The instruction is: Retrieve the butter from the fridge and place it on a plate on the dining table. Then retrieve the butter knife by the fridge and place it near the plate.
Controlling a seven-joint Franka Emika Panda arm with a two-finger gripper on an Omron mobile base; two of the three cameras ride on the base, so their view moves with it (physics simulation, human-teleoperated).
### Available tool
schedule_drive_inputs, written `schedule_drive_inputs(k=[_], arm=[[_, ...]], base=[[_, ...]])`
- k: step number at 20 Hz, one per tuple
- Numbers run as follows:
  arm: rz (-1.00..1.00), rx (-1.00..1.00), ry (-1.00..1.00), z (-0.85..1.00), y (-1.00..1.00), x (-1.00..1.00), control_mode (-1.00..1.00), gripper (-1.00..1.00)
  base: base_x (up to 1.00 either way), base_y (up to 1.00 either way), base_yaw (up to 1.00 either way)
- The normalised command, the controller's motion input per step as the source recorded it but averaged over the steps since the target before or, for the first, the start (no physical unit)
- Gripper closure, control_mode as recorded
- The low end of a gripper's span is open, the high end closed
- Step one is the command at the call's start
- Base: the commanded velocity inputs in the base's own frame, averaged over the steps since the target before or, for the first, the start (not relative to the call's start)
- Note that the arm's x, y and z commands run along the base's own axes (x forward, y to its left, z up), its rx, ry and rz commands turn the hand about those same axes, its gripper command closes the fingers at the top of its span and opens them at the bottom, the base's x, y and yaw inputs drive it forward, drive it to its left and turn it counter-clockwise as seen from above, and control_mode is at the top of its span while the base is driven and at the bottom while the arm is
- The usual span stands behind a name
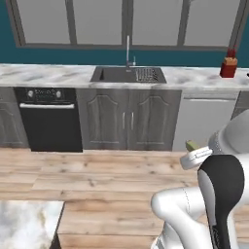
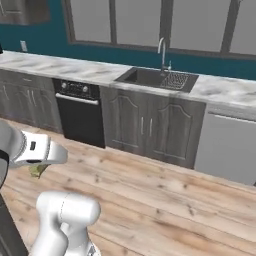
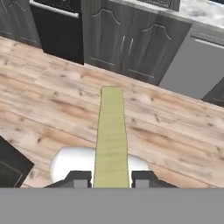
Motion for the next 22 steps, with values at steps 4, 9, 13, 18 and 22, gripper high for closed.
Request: schedule_drive_inputs(k=[4,9,13,18,22], arm=[[0.00,0.00,0.00,0.00,0.00,0.00,1.00,1.00],[0.00,0.00,0.00,0.00,0.00,0.00,1.00,1.00],[0.00,0.00,0.00,0.00,0.00,0.00,1.00,1.00],[0.00,0.00,0.00,0.00,0.00,0.00,1.00,1.00],[0.00,0.00,0.00,0.00,0.00,0.00,1.00,1.00]], base=[[1.00,-0.36,0.63],[1.00,-0.43,0.68],[1.00,-0.46,0.73],[1.00,-0.37,0.70],[1.00,-0.09,0.64]])
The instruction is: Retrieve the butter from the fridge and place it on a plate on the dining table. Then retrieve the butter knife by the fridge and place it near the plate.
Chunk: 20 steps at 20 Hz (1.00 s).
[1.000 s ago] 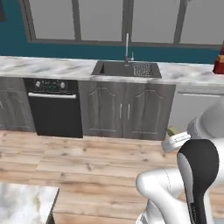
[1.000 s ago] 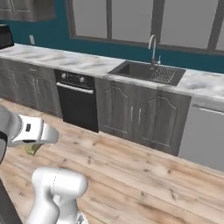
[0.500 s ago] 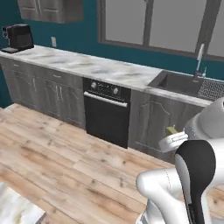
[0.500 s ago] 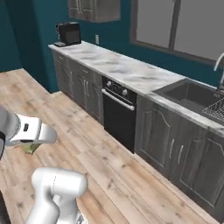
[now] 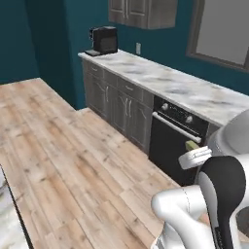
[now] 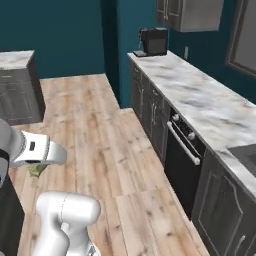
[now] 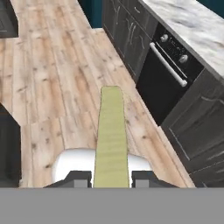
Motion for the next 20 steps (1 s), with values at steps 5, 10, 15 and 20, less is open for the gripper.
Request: schedule_drive_inputs(k=[5,10,15,20], arm=[[0.00,0.00,0.00,0.00,0.00,0.00,1.00,1.00],[0.00,0.00,0.00,0.00,0.00,0.00,1.00,1.00],[0.00,0.00,0.00,0.00,0.00,0.00,1.00,1.00],[0.00,0.00,0.00,0.00,0.00,0.00,1.00,1.00]], base=[[1.00,0.13,0.50],[1.00,0.24,0.36],[1.00,0.20,0.19],[1.00,0.13,0.06]])
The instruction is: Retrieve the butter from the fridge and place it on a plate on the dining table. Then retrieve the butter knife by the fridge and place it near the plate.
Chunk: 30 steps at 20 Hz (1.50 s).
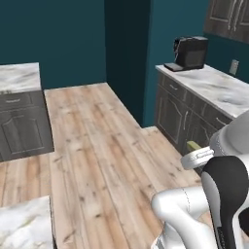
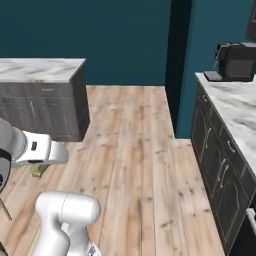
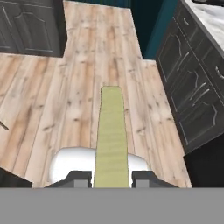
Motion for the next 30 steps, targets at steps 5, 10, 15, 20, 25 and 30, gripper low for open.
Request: schedule_drive_inputs(k=[5,10,15,20,25,30], arm=[[0.00,0.00,0.00,0.00,0.00,0.00,1.00,1.00],[0.00,0.00,0.00,0.00,0.00,0.00,1.00,1.00],[0.00,0.00,0.00,0.00,0.00,0.00,1.00,1.00],[0.00,0.00,0.00,0.00,0.00,0.00,1.00,1.00],[0.00,0.00,0.00,0.00,0.00,0.00,1.00,1.00],[0.00,0.00,0.00,0.00,0.00,0.00,1.00,1.00]], base=[[1.00,0.26,0.05],[1.00,0.30,0.05],[1.00,0.20,0.05],[1.00,0.12,0.06],[1.00,0.10,0.03],[1.00,0.10,0.00]])
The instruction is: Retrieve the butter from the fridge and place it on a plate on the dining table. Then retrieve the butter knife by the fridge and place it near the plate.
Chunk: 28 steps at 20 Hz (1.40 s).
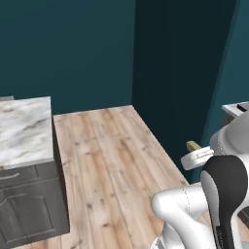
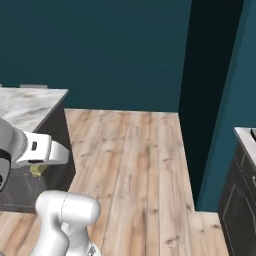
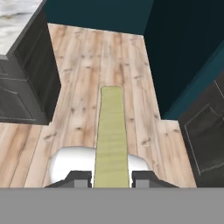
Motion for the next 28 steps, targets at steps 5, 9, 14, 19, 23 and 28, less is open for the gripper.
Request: schedule_drive_inputs(k=[5,9,14,19,23,28], arm=[[0.00,0.00,0.00,0.00,0.00,0.00,1.00,1.00],[0.00,0.00,0.00,0.00,0.00,0.00,1.00,1.00],[0.00,0.00,0.00,0.00,0.00,0.00,1.00,1.00],[0.00,0.00,0.00,0.00,0.00,0.00,1.00,1.00],[0.00,0.00,0.00,0.00,0.00,0.00,1.00,1.00],[0.00,0.00,0.00,0.00,0.00,0.00,1.00,1.00]], base=[[1.00,0.04,0.00],[1.00,0.09,0.00],[1.00,0.19,0.00],[1.00,0.27,0.00],[1.00,0.35,0.01],[1.00,0.36,0.08]])
